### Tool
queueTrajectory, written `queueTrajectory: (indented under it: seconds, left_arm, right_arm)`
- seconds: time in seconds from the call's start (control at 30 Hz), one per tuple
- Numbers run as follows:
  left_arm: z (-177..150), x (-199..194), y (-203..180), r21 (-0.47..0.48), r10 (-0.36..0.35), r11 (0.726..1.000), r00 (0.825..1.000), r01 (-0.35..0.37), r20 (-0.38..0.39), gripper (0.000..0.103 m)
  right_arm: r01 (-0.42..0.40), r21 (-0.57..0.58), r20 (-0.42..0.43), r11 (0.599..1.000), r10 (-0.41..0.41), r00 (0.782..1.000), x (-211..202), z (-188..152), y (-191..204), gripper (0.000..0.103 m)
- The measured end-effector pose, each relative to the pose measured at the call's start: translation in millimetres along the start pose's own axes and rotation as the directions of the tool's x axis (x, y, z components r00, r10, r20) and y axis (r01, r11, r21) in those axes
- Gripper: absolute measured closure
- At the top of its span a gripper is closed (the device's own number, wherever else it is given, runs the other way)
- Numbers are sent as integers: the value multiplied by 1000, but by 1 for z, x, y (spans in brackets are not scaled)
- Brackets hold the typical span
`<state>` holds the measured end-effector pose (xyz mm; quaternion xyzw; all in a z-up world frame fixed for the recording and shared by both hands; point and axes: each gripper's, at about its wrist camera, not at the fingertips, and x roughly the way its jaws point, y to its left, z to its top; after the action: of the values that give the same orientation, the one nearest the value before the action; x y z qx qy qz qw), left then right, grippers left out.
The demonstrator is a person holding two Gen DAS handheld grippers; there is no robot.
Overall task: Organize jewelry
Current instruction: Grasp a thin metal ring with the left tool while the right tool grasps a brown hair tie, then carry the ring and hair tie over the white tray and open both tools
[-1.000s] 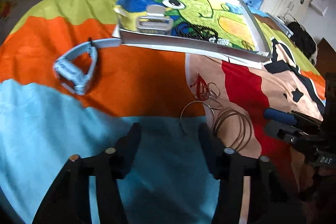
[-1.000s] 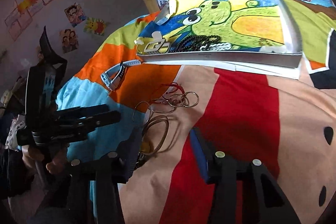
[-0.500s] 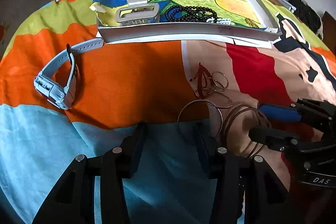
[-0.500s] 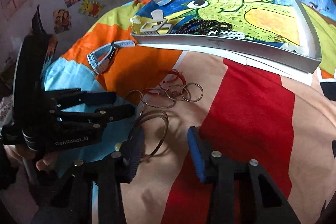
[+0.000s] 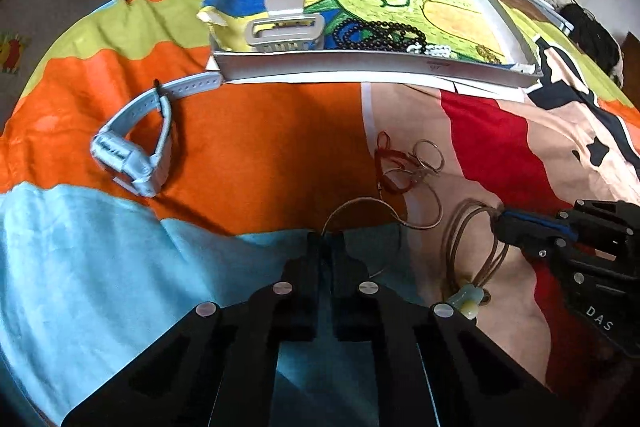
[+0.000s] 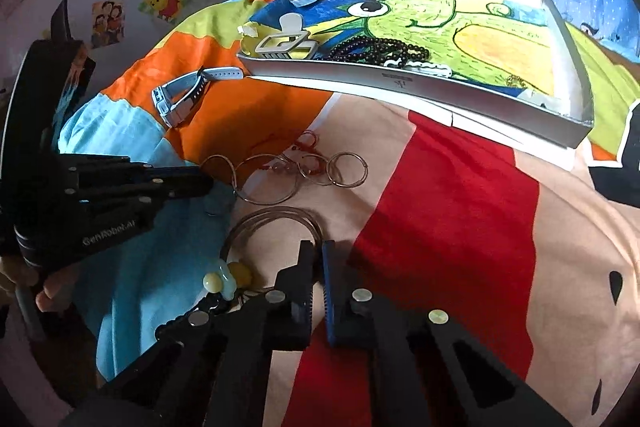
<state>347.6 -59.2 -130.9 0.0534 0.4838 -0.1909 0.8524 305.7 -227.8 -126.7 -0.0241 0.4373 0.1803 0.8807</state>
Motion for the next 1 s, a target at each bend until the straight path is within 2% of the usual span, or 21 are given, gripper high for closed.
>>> queueTrajectory:
  seconds: [0.1,0.23,0.43,0.53,0.73,1.0]
  left_arm:
    - [-5,-15,0,-21,30,999,999,-30,20,102]
    - [-12,-44,-4,-27,80,997,992,-78,100,102]
    - [-18,-91,-17,-8,111,994,965,-113,237,102]
    - [-15,-101,-25,10,110,993,962,-117,250,102]
    - [7,-118,-35,-21,59,998,960,-56,275,102]
    - [72,-126,-56,0,9,1000,942,-9,335,102]
  right_arm:
    - [7,-2,34,1000,-7,999,-10,0,0,99]
    - [21,-22,117,1000,-18,993,-31,2,5,100]
    - [22,-49,232,999,-10,973,-63,2,12,100]
    - [6,-59,288,998,11,957,-78,4,13,100]
    - [-20,-34,427,999,32,903,-111,12,3,100]
    - [-58,53,577,997,17,816,-135,51,-38,100]
